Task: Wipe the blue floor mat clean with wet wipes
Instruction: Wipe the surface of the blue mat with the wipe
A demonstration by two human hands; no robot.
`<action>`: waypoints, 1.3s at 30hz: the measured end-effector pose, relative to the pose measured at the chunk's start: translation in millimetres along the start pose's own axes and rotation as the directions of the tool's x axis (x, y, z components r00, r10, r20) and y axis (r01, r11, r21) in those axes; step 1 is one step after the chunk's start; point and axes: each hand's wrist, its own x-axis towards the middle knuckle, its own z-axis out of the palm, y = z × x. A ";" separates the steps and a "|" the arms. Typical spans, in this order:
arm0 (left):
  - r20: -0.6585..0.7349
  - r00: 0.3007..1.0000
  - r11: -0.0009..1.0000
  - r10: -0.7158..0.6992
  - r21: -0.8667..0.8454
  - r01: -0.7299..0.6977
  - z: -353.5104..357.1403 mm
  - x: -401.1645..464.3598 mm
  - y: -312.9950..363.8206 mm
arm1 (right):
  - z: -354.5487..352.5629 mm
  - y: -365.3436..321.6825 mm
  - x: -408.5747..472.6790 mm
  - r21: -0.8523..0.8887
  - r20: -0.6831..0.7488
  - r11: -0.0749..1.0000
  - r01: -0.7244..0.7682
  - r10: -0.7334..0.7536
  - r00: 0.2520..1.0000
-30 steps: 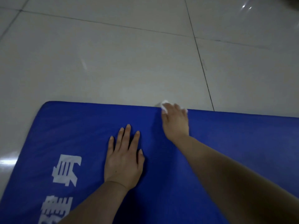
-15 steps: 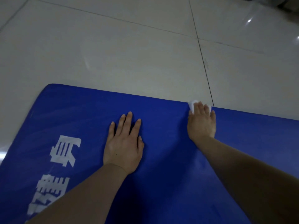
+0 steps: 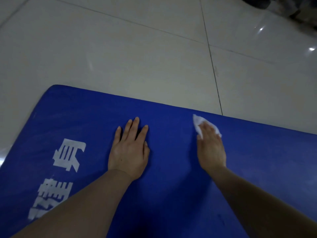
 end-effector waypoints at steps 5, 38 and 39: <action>0.036 0.999 1.000 -0.017 -0.013 0.017 -5.3 -1.3 1.6 | 1.5 -8.5 -3.5 0.076 -0.039 0.977 -0.198 0.202 0.979; 0.029 0.997 0.994 0.068 0.080 -0.070 -0.7 -12.7 -25.8 | 16.5 -10.8 -26.0 0.028 0.027 0.998 -0.058 0.057 0.998; 0.027 0.997 0.995 0.067 0.074 -0.069 -1.3 -12.8 -26.2 | 16.3 -19.0 -24.5 0.041 0.013 0.994 -0.101 0.100 0.995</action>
